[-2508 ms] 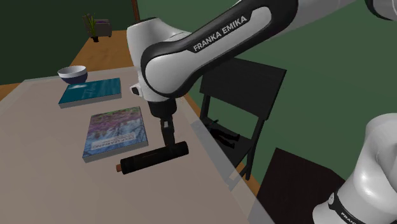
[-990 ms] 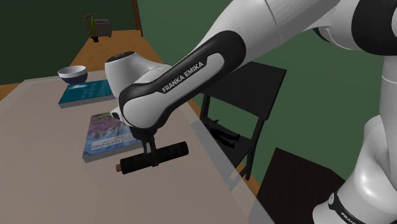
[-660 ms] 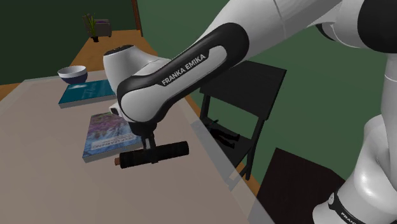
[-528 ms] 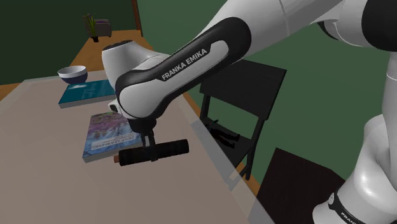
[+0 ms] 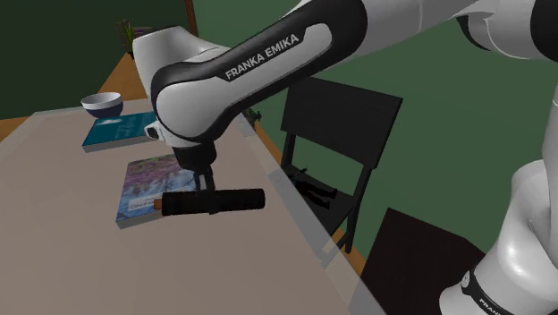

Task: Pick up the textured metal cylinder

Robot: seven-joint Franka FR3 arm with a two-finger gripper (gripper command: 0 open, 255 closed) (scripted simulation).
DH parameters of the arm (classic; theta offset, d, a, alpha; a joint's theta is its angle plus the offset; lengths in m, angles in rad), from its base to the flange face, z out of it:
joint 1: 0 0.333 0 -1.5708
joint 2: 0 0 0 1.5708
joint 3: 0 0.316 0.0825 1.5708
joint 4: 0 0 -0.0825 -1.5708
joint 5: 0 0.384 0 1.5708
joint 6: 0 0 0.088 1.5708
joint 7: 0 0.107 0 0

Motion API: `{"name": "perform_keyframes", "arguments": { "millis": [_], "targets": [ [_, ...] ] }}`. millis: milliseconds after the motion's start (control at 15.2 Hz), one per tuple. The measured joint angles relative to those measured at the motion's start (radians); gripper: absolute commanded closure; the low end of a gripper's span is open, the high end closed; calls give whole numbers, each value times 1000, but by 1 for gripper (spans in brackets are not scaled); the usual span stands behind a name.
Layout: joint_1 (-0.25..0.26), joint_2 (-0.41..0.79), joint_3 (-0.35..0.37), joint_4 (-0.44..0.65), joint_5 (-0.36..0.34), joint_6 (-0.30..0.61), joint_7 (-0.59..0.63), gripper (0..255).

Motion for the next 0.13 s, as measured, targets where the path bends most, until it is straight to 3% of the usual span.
{"name": "perform_keyframes", "arguments": {
  "millis": [132],
  "targets": [
    [0,-6,1,13,1,-19,0,255]
  ]
}}
